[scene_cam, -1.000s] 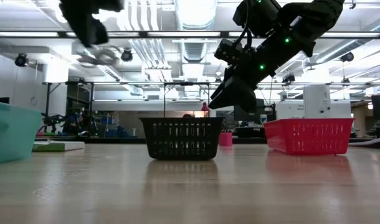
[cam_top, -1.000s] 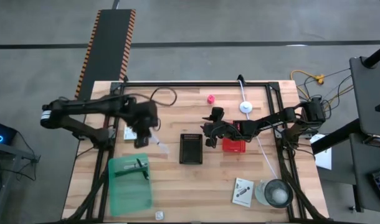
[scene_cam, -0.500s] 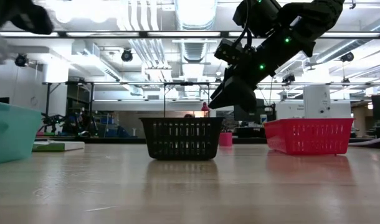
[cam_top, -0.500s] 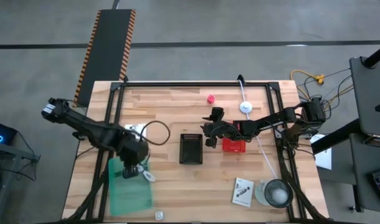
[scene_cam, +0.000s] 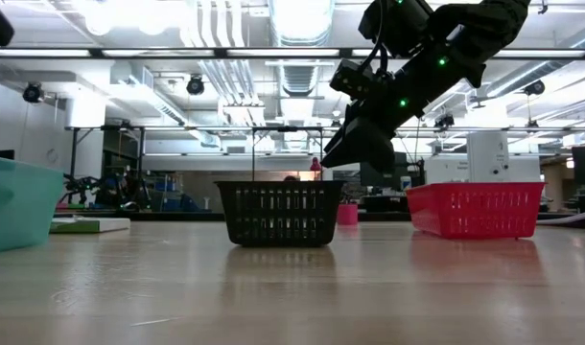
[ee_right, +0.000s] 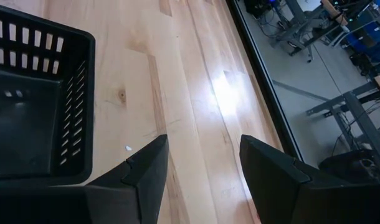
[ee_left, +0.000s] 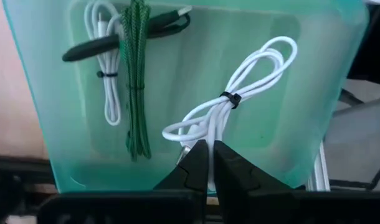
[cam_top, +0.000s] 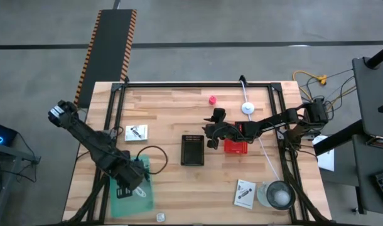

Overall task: Pick and place items into bin
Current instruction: Put the white charger cable into the green bin, then put the top white card reader box into the black bin

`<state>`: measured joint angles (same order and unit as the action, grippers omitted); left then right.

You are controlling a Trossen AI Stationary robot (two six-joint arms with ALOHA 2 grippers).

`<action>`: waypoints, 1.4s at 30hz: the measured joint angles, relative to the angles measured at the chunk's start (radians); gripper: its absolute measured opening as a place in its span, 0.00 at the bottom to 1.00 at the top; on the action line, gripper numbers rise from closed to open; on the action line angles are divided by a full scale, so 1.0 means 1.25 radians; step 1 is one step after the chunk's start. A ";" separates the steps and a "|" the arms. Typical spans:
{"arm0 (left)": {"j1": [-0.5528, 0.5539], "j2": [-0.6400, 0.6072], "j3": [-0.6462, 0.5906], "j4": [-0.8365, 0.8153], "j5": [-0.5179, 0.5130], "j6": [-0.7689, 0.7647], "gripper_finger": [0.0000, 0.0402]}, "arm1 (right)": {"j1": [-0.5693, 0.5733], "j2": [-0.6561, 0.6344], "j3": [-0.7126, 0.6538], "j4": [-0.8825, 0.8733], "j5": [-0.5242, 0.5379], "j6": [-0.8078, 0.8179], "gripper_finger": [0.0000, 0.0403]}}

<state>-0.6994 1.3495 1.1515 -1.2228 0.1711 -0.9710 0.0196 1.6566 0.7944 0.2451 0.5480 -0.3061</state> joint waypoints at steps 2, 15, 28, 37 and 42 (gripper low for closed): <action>0.001 0.011 0.000 0.001 -0.004 -0.015 0.03 | 0.000 0.000 0.000 0.000 0.000 0.000 0.46; 0.014 0.004 0.000 -0.021 -0.071 0.042 0.25 | 0.000 0.000 0.000 0.000 0.000 0.000 0.46; 0.096 -0.077 0.001 -0.068 -0.579 0.258 0.27 | -0.001 0.000 0.000 0.008 -0.007 0.036 0.46; 0.250 -0.057 0.001 0.016 -0.687 0.557 0.27 | -0.001 0.000 0.000 0.042 0.002 -0.031 0.46; 0.408 -0.059 0.009 0.019 -0.575 0.697 0.27 | -0.001 0.000 0.000 0.092 0.002 -0.051 0.46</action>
<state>-0.1894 1.2754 1.1622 -1.1988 -0.5474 -0.0995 0.0189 1.6566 0.7944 0.3602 0.5510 -0.3702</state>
